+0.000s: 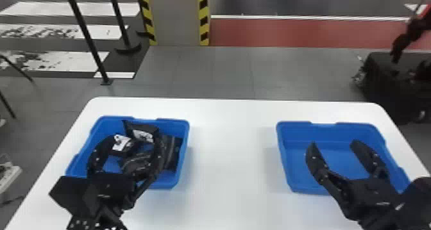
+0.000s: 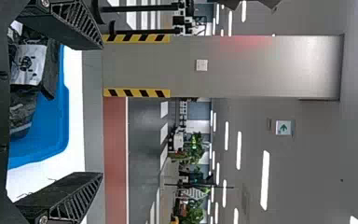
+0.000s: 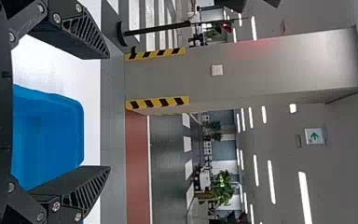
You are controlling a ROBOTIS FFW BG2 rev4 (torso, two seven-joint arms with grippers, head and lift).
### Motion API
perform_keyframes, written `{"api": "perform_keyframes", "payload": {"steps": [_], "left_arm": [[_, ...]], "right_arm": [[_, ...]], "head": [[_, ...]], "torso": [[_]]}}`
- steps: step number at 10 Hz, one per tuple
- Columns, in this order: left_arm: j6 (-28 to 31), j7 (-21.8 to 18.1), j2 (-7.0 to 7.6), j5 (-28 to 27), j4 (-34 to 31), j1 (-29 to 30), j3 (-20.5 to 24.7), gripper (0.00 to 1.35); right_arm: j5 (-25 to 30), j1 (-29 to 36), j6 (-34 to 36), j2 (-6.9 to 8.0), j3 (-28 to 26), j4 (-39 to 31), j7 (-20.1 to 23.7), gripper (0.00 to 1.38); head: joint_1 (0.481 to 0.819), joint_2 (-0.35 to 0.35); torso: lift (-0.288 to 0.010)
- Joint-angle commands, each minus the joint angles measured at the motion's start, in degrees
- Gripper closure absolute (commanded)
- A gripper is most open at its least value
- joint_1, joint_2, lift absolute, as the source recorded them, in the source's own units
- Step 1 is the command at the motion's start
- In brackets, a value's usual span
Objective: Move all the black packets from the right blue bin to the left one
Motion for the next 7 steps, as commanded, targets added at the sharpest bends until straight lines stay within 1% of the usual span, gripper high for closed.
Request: {"api": "perform_keyframes", "payload": {"steps": [1, 2, 4, 7], "left_arm": [[-2.01, 0.32, -0.68, -0.43, -0.36, 0.34, 1.18, 0.07], [-2.99, 0.32, -0.68, -1.66, -0.36, 0.34, 2.41, 0.09], [-2.99, 0.32, -0.68, -1.48, -0.36, 0.2, 1.97, 0.09], [-2.99, 0.32, -0.68, -1.48, -0.36, 0.06, 1.53, 0.09]], "right_arm": [[-0.02, -0.22, 0.02, 0.04, -0.01, 0.19, 0.0, 0.19], [-0.02, -0.22, 0.02, 0.13, -0.01, 0.19, 0.0, 0.19], [0.07, -0.36, 0.02, 0.13, -0.01, 0.19, 0.0, 0.19], [0.07, -0.5, 0.02, 0.13, -0.01, 0.33, 0.0, 0.19]], "head": [[0.695, 0.026], [0.695, 0.029], [0.695, 0.051], [0.695, 0.045]], "torso": [[-0.11], [-0.11], [-0.11], [-0.11]]}}
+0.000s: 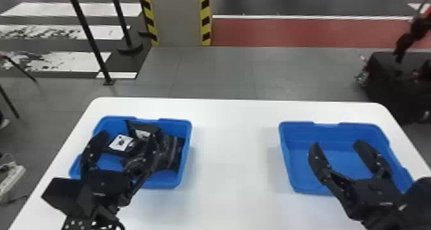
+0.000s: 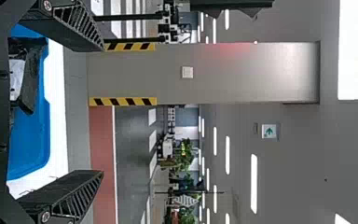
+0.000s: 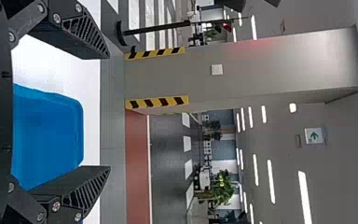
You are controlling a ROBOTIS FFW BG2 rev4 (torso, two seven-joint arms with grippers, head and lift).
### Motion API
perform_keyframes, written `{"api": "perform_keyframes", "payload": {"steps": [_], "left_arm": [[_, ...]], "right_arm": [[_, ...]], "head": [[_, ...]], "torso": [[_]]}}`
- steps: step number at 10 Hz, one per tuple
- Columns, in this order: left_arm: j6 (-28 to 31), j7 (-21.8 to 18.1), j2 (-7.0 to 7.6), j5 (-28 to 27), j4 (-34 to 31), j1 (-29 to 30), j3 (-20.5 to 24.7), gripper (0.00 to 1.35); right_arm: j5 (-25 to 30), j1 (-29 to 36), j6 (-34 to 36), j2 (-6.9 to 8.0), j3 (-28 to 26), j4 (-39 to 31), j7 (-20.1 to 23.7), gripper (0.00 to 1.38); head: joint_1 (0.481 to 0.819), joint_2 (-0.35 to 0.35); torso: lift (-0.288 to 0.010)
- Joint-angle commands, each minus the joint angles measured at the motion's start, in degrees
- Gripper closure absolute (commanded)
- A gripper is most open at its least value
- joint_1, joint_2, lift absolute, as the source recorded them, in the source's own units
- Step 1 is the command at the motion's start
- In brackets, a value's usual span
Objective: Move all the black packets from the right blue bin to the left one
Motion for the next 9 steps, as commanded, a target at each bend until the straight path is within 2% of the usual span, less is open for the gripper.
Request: {"api": "perform_keyframes", "payload": {"steps": [1, 9], "left_arm": [[-0.11, 0.0, -0.15, -0.09, 0.0, 0.0, 0.03, 0.09], [0.31, 0.0, -0.15, -0.17, 0.0, 0.14, 0.03, 0.09]], "right_arm": [[0.08, 0.02, 0.13, 0.0, 0.0, 0.09, 0.0, 0.19], [0.35, -0.26, 0.13, 0.0, 0.0, 0.23, 0.0, 0.2]], "head": [[0.695, 0.043], [0.695, 0.044]], "torso": [[-0.11], [-0.11]]}}
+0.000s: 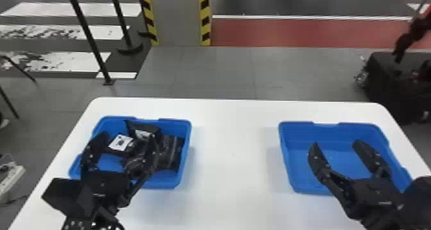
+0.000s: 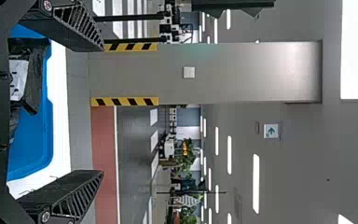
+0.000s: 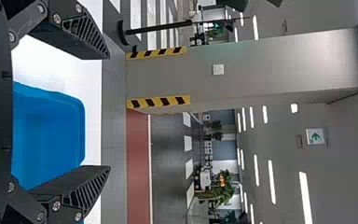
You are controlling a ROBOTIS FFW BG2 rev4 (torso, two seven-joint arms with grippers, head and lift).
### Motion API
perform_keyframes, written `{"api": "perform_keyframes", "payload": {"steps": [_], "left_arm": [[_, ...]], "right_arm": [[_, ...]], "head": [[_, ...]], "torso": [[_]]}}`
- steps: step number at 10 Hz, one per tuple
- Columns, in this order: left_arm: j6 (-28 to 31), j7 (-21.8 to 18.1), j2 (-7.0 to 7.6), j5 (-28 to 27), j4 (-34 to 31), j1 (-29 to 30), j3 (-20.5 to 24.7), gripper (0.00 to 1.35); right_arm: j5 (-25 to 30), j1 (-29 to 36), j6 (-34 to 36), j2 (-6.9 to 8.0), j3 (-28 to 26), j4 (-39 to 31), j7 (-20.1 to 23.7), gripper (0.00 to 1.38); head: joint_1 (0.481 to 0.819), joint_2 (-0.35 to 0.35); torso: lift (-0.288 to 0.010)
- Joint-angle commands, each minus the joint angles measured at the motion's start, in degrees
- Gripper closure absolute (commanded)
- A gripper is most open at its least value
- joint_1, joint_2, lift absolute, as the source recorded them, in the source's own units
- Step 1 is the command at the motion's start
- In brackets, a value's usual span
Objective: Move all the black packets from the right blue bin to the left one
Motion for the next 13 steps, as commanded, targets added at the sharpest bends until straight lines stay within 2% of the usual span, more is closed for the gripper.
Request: {"api": "perform_keyframes", "payload": {"steps": [1, 13], "left_arm": [[-0.04, 0.0, -0.15, 0.0, 0.0, 0.0, -0.03, 0.09], [-0.61, 0.0, -0.15, 0.27, 0.0, -0.42, -0.38, 0.11]], "right_arm": [[0.0, -0.18, 0.0, -0.02, 0.02, -0.01, 0.0, 0.2], [0.35, -0.6, 0.0, 0.16, 0.02, 0.41, 0.0, 0.21]], "head": [[0.695, 0.044], [0.695, 0.039]], "torso": [[-0.11], [-0.11]]}}
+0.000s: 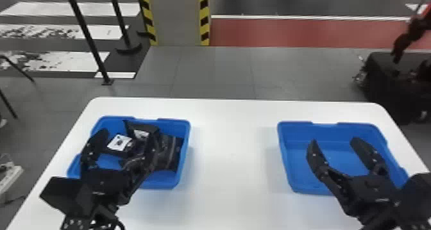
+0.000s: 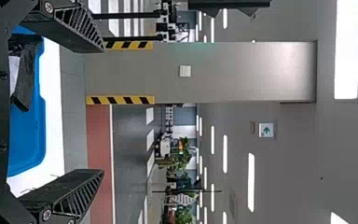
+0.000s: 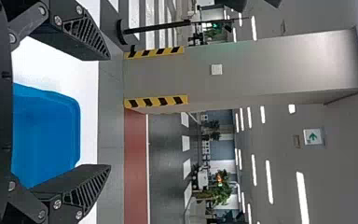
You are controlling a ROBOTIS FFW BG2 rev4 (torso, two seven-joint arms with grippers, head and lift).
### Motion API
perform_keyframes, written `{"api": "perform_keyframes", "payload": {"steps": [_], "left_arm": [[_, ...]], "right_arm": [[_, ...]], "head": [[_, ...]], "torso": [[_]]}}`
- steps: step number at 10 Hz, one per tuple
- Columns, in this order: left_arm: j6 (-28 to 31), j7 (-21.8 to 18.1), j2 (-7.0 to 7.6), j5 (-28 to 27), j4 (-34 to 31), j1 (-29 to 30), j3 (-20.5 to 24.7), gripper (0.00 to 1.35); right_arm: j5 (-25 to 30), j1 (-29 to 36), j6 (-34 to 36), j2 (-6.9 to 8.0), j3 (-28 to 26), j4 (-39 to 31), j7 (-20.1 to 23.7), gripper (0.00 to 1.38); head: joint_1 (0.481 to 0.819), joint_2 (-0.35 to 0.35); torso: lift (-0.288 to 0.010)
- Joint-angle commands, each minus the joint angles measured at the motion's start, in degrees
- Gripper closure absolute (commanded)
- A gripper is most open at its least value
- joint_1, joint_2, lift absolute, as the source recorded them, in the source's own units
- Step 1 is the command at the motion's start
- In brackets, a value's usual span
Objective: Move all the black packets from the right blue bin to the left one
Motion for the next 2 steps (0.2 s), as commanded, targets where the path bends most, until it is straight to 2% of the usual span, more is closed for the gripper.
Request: {"api": "perform_keyframes", "payload": {"steps": [1, 2], "left_arm": [[0.0, 0.0, -0.15, 0.0, 0.0, 0.0, 0.0, 0.11], [0.14, 0.0, -0.15, 0.0, 0.0, 0.0, 0.0, 0.11]], "right_arm": [[0.01, 0.1, 0.0, 0.0, 0.0, 0.07, 0.0, 0.21], [0.01, 0.1, 0.0, 0.0, 0.0, 0.07, 0.0, 0.21]], "head": [[0.695, 0.039], [0.695, 0.039]], "torso": [[-0.11], [-0.11]]}}
